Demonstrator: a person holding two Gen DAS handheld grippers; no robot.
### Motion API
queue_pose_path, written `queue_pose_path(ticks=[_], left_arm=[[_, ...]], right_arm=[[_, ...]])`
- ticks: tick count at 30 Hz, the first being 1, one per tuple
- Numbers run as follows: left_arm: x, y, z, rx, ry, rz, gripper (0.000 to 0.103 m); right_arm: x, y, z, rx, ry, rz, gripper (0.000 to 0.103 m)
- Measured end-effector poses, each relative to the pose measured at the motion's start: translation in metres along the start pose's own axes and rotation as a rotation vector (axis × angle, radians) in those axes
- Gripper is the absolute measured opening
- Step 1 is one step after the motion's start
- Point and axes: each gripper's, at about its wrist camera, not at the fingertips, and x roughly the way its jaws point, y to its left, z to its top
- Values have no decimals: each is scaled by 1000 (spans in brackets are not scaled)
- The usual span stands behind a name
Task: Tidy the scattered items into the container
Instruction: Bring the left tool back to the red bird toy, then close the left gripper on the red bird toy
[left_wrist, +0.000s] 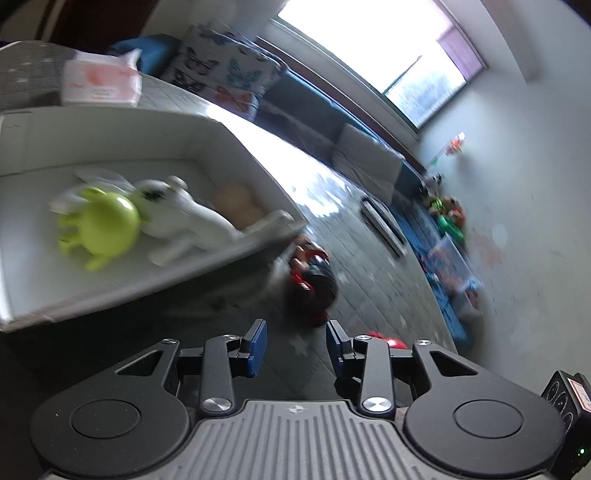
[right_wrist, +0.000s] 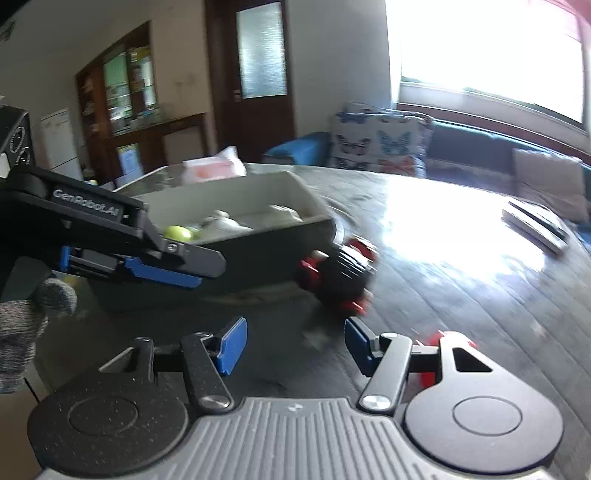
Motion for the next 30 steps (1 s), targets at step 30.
queue_pose_path(ticks=[30], left_arm=[[111, -73, -10, -35, 152, -197, 38]], right_arm=[[9, -99, -40, 202, 9, -116, 67]])
